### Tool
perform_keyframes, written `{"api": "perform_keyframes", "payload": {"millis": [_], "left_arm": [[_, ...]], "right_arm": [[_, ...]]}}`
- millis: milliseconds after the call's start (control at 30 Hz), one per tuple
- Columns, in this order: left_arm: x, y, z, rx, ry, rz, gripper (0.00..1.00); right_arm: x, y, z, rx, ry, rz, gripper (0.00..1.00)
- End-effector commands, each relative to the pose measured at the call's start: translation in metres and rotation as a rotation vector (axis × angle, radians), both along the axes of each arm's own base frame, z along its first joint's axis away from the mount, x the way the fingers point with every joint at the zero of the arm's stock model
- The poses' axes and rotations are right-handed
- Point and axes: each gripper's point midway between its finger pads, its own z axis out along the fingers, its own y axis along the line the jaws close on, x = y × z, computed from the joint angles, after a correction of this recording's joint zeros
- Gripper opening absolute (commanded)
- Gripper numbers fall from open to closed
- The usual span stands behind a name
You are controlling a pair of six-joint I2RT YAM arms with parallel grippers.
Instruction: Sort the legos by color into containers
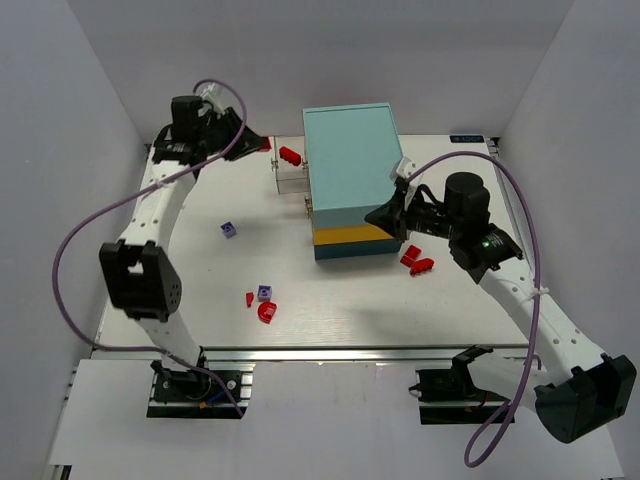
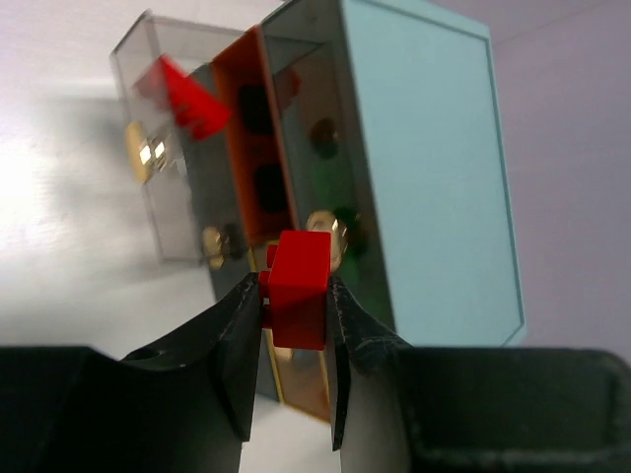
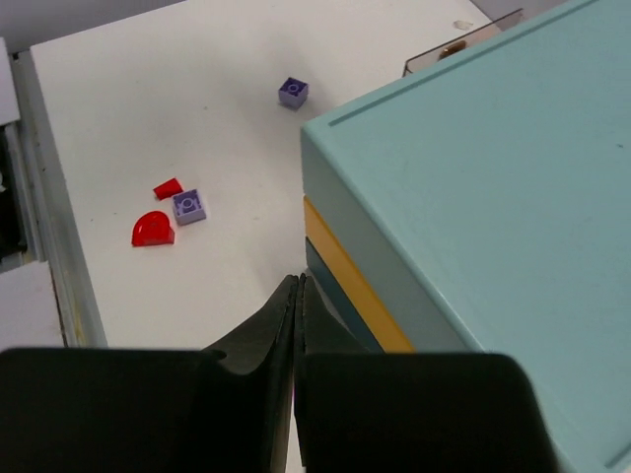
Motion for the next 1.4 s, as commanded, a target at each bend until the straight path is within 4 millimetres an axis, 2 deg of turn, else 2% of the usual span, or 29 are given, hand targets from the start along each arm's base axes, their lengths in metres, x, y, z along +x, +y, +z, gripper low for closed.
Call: {"api": "perform_keyframes", "payload": {"millis": [0, 67, 133, 167, 200, 267, 300, 400, 433, 533, 600, 667, 833, 867, 933, 967, 1000, 1033, 1067, 1100, 1167, 1200, 1233, 1267, 1300, 1333, 1367], "left_arm": [[0.026, -0.035, 0.012, -0.030, -0.014, -0.052, 0.12], [0.050, -0.043, 0.007, -0.003, -0.012, -0.030, 0.13], [0.059, -0.053, -0.003, 0.020, 0.015, -0.026, 0.14], [0.072, -0.049, -0.019, 0.050, 0.036, 0.006, 0.13], [0.075, -0.055, -0.013, 0.060, 0.030, 0.007, 0.15], [0.082, -0.054, -0.023, 0.092, 0.047, 0.041, 0.19], [0.087, -0.052, -0.032, 0.104, 0.063, 0.054, 0.26], [0.089, -0.059, -0.041, 0.119, 0.077, 0.070, 0.41], [0.091, -0.059, -0.045, 0.120, 0.083, 0.075, 0.51], [0.093, -0.063, -0.050, 0.131, 0.097, 0.073, 0.64], [0.094, -0.063, -0.050, 0.130, 0.099, 0.071, 0.66], [0.094, -0.064, -0.041, 0.121, 0.081, 0.068, 0.68], [0.088, -0.065, 0.000, 0.084, 0.014, 0.069, 0.65], [0.081, -0.063, 0.016, 0.077, -0.009, 0.070, 0.60], [0.070, -0.059, 0.029, 0.079, -0.022, 0.082, 0.48], [0.056, -0.050, 0.056, 0.068, -0.068, 0.092, 0.41], [0.048, -0.043, 0.043, 0.079, -0.036, 0.101, 0.31], [0.039, -0.040, 0.043, 0.089, -0.035, 0.103, 0.28], [0.017, -0.034, 0.048, 0.093, -0.047, 0.105, 0.28], [0.005, -0.030, 0.048, 0.102, -0.051, 0.107, 0.31], [-0.018, -0.021, 0.048, 0.128, -0.063, 0.111, 0.44], [-0.043, -0.015, 0.043, 0.137, -0.055, 0.111, 0.62], [-0.054, -0.011, 0.039, 0.153, -0.051, 0.112, 0.69], [-0.067, -0.005, 0.033, 0.168, -0.035, 0.120, 0.73], [-0.089, 0.001, 0.021, 0.179, -0.014, 0.123, 0.79], [-0.101, 0.004, 0.017, 0.182, -0.006, 0.128, 0.80], [-0.112, 0.009, 0.006, 0.194, 0.021, 0.138, 0.82]], "right_arm": [[0.013, -0.010, 0.019, 0.047, -0.044, -0.102, 0.00], [0.020, -0.017, 0.018, 0.038, -0.045, -0.153, 0.00], [0.025, -0.024, 0.018, 0.031, -0.030, -0.201, 0.04], [0.030, -0.028, 0.018, 0.025, -0.029, -0.237, 0.06], [0.033, -0.032, 0.018, 0.027, -0.022, -0.262, 0.07], [0.040, -0.041, 0.017, 0.025, -0.013, -0.325, 0.12], [0.042, -0.046, 0.017, 0.028, -0.009, -0.348, 0.12], [0.048, -0.055, 0.016, 0.044, 0.022, -0.411, 0.15], [0.050, -0.058, 0.016, 0.048, 0.031, -0.427, 0.16], [0.058, -0.066, 0.016, 0.068, 0.071, -0.483, 0.21], [0.064, -0.073, 0.015, 0.079, 0.109, -0.521, 0.25], [0.069, -0.079, 0.012, 0.087, 0.138, -0.557, 0.30], [0.080, -0.104, -0.002, 0.087, 0.254, -0.665, 0.30], [0.081, -0.106, -0.005, 0.088, 0.268, -0.674, 0.27], [0.081, -0.117, -0.009, 0.094, 0.286, -0.703, 0.23], [0.080, -0.118, -0.009, 0.094, 0.289, -0.697, 0.18], [0.080, -0.123, -0.014, 0.083, 0.300, -0.702, 0.16], [0.077, -0.126, -0.020, 0.072, 0.317, -0.701, 0.13], [0.077, -0.130, -0.023, 0.061, 0.319, -0.699, 0.12], [0.075, -0.130, -0.027, 0.030, 0.296, -0.674, 0.12], [0.067, -0.133, -0.037, -0.016, 0.271, -0.616, 0.19], [0.063, -0.133, -0.041, -0.048, 0.248, -0.586, 0.23], [0.059, -0.130, -0.044, -0.099, 0.175, -0.499, 0.36], [0.053, -0.136, -0.056, -0.135, 0.182, -0.481, 0.52], [0.049, -0.138, -0.063, -0.163, 0.179, -0.457, 0.67], [0.047, -0.141, -0.071, -0.212, 0.143, -0.389, 0.81], [0.037, -0.143, -0.082, -0.252, 0.186, -0.354, 0.83]]}}
